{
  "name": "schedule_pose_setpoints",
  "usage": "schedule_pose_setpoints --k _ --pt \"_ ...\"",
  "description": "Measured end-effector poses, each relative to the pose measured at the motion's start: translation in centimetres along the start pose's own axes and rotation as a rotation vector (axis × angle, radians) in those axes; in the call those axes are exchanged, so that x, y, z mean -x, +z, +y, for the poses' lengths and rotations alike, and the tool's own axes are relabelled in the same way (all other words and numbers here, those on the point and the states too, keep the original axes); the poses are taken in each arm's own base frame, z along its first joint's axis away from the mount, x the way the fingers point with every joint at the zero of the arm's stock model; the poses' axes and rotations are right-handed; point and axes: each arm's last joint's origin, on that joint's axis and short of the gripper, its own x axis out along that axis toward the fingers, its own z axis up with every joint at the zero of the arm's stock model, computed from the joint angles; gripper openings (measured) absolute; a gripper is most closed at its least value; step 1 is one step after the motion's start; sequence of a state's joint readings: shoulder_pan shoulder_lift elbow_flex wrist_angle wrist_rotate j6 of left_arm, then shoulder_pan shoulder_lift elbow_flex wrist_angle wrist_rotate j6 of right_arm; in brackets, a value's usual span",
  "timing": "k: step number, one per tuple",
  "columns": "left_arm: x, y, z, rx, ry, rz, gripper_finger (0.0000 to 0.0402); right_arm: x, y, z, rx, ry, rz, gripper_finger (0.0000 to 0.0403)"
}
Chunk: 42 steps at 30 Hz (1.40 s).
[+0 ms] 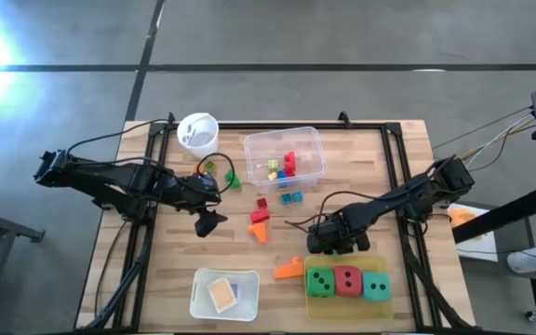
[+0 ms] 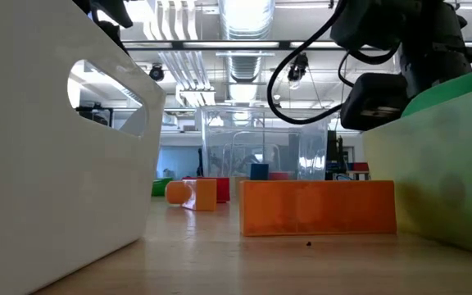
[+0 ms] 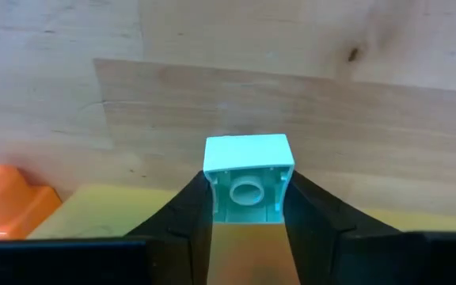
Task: Pick & Place Toys
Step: Put the light blue game piece into the transparent bin
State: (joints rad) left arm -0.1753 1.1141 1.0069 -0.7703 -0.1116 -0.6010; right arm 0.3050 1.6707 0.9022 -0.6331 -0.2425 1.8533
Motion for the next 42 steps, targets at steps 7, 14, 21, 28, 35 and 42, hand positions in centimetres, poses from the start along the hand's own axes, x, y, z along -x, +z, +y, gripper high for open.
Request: schedule_pose_setpoints --k 7,14,21,28,35,42 --pt "0.0 -0.1 0.1 -0.002 0.008 0.012 0.0330 0.2 0.0 0.0 0.029 -0.008 -0.014 0.0114" --pt "0.0 -0.1 0.1 -0.002 0.009 0.014 0.0330 1.9 -0.6 0.9 0.123 -0.014 -0.045 0.0114" --pt "0.0 -0.1 0.1 -0.002 0.008 0.014 0.0330 5.4 -1.7 2.1 0.204 -0.055 -0.104 0.0114" --pt "0.0 -0.1 0.0 -0.001 -0.009 0.015 0.0330 10.6 -2.8 3.6 0.249 -0.037 -0.246 0.0114" --pt "0.0 -0.1 0.0 -0.042 -0.013 0.015 0.0330 15.8 -2.1 5.1 0.247 0.053 -0.358 0.0114" --pt "0.0 -0.1 0.0 -0.044 -0.013 0.015 0.0330 20.6 1.1 6.2 0.288 0.133 -0.419 0.0114"
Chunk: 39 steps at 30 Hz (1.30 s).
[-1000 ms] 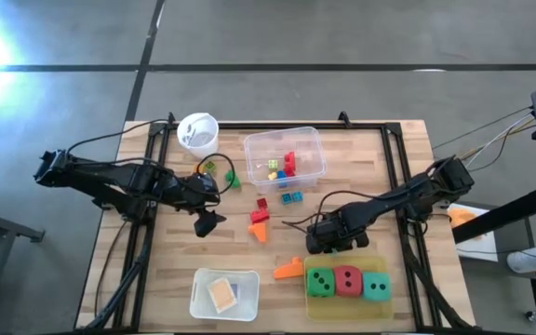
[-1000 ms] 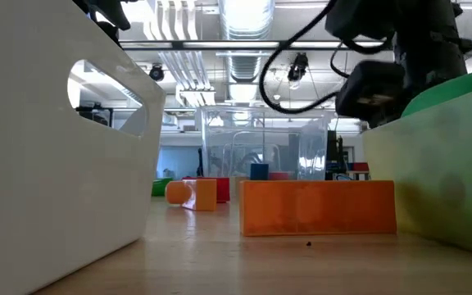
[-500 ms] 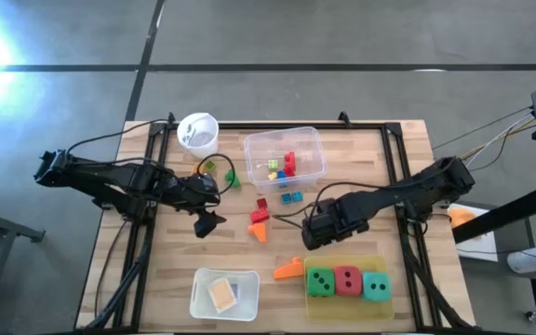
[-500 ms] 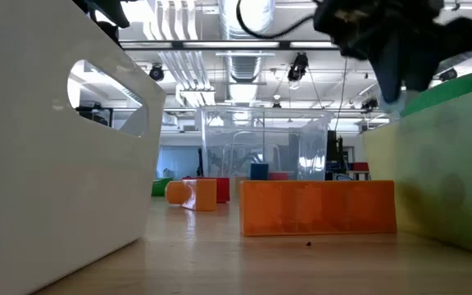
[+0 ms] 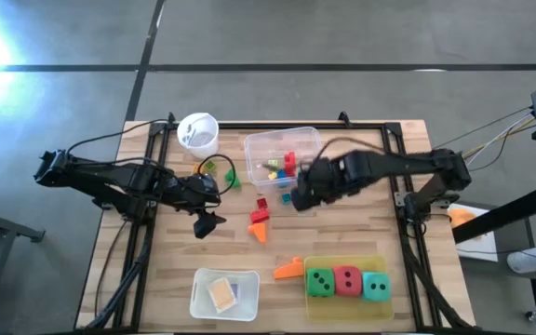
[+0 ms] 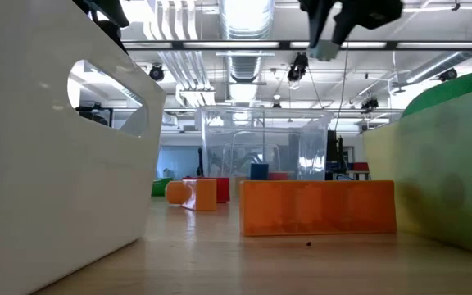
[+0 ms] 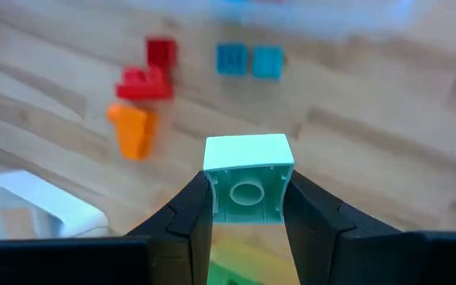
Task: Pick & Place Toys
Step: Put the light blue game piece into the transparent bin
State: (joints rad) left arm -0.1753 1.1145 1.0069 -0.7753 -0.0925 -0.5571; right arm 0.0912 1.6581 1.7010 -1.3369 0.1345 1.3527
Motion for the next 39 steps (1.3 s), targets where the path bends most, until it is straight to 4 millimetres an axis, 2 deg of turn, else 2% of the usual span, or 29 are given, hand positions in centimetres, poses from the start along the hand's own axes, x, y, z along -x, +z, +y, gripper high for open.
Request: schedule_pose_setpoints --k 6,11,17,21,26,31,39 --pt "0.0 0.0 0.0 0.020 -0.004 0.003 0.0330 1.6 4.8 -0.7 0.028 0.048 -0.064 0.0114" --pt "0.0 0.0 0.0 0.057 -0.005 0.007 0.0330 1.8 8.1 -1.0 -0.023 0.098 -0.121 0.0114" --pt "0.0 0.0 0.0 0.071 -0.005 0.007 0.0330 0.0 11.5 0.8 0.026 0.118 -0.095 0.0114" --pt "0.0 0.0 0.0 0.077 -0.005 0.008 0.0330 -1.5 13.7 1.7 0.037 0.066 -0.057 0.0114" --pt "0.0 -0.1 0.0 0.097 -0.002 0.011 0.0330 -3.6 15.4 2.6 0.075 -0.005 0.013 0.0114" --pt "0.0 -0.1 0.0 0.105 -0.002 0.011 0.0330 -6.0 16.6 3.8 0.100 -0.002 0.038 0.0114" --pt "0.0 -0.1 0.0 0.117 0.000 0.014 0.0330 -9.2 17.1 4.0 0.098 -0.041 0.091 0.0114"
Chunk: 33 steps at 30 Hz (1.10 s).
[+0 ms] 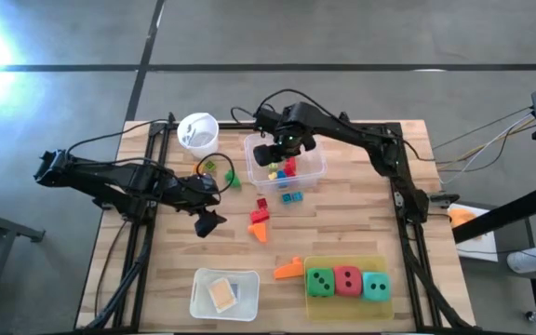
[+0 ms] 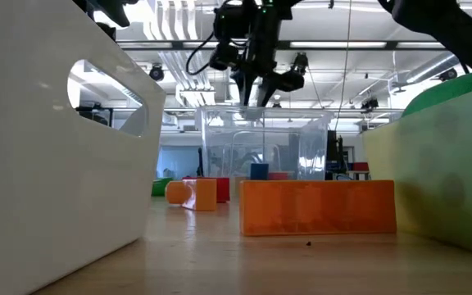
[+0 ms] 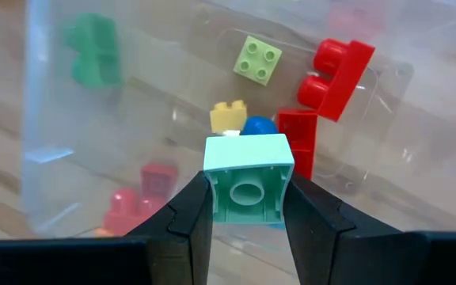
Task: Pick & Place Toys
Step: Put the light blue game piece into the transparent bin
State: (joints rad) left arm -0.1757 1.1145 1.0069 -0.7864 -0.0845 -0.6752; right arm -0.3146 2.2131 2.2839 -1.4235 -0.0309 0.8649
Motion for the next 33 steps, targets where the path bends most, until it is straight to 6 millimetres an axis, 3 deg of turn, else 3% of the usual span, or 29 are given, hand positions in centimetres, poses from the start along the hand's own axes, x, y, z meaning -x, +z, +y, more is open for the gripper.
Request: schedule_pose_setpoints --k 26,33 --pt "0.0 0.0 0.0 -0.002 -0.003 0.008 0.0330 -7.6 0.4 -0.8 -0.008 -0.035 0.116 0.0114" --pt "0.0 0.0 0.0 0.003 -0.003 0.008 0.0330 -8.5 0.4 -1.1 -0.007 -0.040 0.106 0.0114"
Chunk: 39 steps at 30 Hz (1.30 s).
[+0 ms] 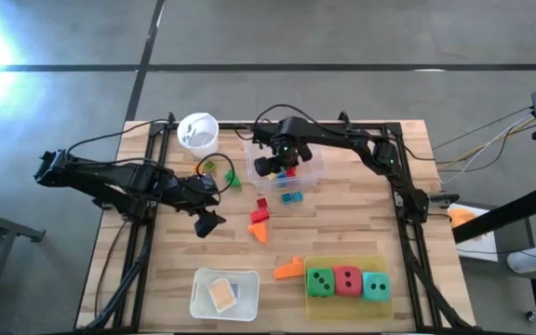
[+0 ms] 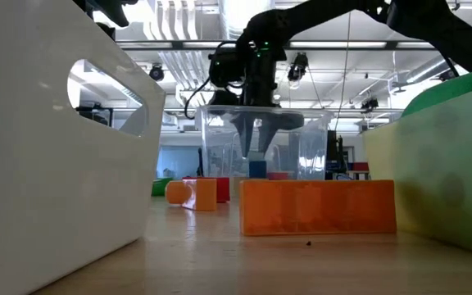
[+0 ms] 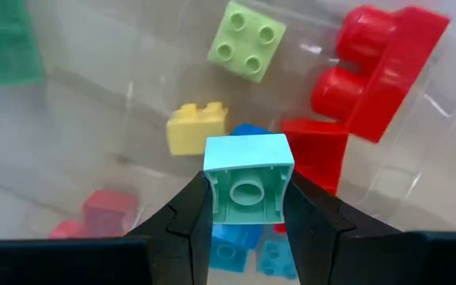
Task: Pick & Place Toys
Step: Put the light blue game piece into the transparent bin
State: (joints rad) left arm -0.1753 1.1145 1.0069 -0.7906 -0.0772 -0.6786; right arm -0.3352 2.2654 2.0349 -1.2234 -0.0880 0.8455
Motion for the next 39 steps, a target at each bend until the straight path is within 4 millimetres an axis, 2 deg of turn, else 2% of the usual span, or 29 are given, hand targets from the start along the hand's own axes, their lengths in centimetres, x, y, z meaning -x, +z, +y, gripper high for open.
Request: schedule_pose_setpoints --k 5,11,20,39 --pt "0.0 0.0 0.0 0.003 0.000 0.000 0.0330 0.0 0.3 -0.2 0.001 -0.003 -0.015 0.0114" --pt "0.0 0.0 0.0 0.011 0.000 0.000 0.0330 1.1 0.8 0.2 0.020 0.036 -0.054 0.0114" --pt "0.0 0.0 0.0 0.011 -0.003 -0.003 0.0330 0.9 2.0 -1.1 -0.033 0.027 -0.060 0.0114" --pt "0.0 0.0 0.0 0.011 -0.003 -0.004 0.0330 -1.3 1.6 -1.8 -0.041 -0.013 -0.014 0.0114"
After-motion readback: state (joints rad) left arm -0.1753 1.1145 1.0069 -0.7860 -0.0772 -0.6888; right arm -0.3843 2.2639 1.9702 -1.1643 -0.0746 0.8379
